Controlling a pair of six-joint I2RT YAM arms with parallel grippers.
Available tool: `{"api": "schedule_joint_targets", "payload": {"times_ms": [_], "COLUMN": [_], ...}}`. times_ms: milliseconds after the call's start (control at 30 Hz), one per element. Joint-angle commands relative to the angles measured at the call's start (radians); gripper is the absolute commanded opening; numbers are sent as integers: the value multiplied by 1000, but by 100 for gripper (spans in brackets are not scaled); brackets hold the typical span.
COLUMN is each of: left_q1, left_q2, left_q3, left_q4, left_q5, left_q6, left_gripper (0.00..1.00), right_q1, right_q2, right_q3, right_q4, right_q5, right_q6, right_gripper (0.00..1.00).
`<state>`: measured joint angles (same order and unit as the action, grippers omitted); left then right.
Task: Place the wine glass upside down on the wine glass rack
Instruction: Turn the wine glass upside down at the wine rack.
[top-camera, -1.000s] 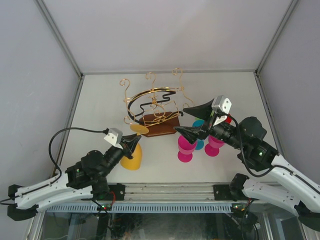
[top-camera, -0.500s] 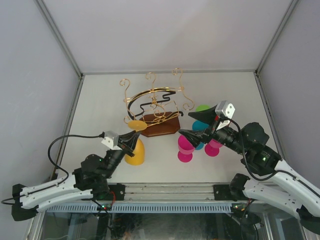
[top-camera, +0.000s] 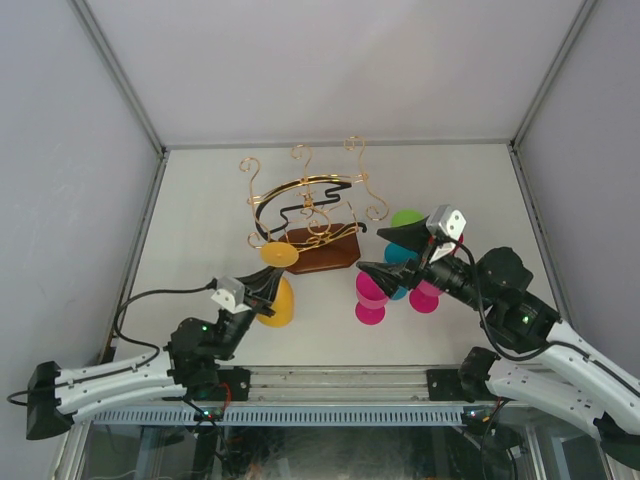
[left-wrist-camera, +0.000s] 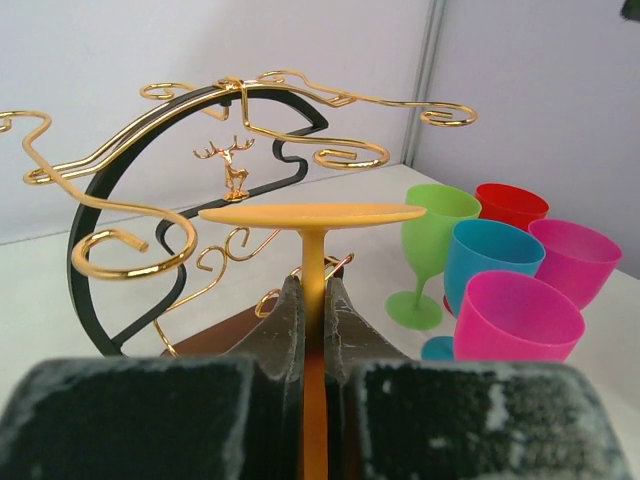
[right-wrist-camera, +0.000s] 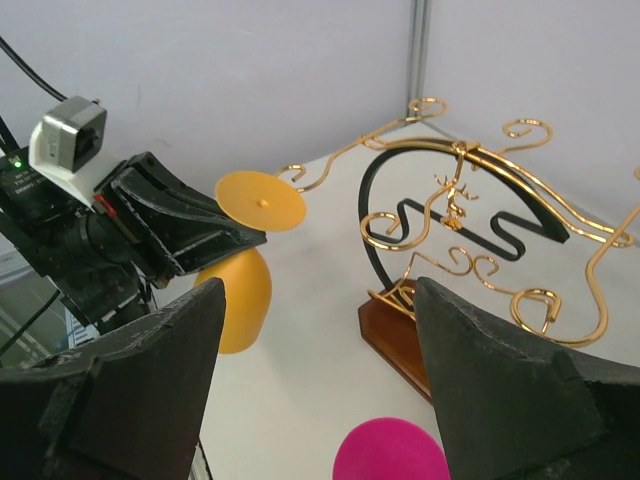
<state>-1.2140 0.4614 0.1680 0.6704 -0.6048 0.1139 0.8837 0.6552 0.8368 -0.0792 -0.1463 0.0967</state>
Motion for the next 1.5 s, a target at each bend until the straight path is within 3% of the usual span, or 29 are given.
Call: {"api": "schedule_joint_targets", "payload": {"times_ms": [0, 233, 533, 667, 900, 1467], "left_q1": [3, 3, 3, 4, 12, 352], "left_q2": [-77, -97, -2, -81, -272, -218], "left_q3": [-84, -141, -159, -142, -162, -268], "left_q4": [111, 106, 288, 272, 204, 379], "left_q5": [55, 123, 176, 176, 41, 140], "left_q6": [32, 76, 179, 220, 345, 293], "left_gripper": [0, 0, 0, 0, 0, 0], "right_q1": [-7, -6, -13, -14, -14, -23], "right_q2": [-10, -13, -22, -27, -30, -19], "right_q3": [-19, -48, -56, -59, -64, -54], "right_q4": [14, 17, 2, -7, -8, -35], "right_q5": [18, 22, 29, 25, 22, -12], "right_q6": [18, 17, 11, 16, 20, 28], "right_gripper": [76, 76, 76, 76, 76, 75]}}
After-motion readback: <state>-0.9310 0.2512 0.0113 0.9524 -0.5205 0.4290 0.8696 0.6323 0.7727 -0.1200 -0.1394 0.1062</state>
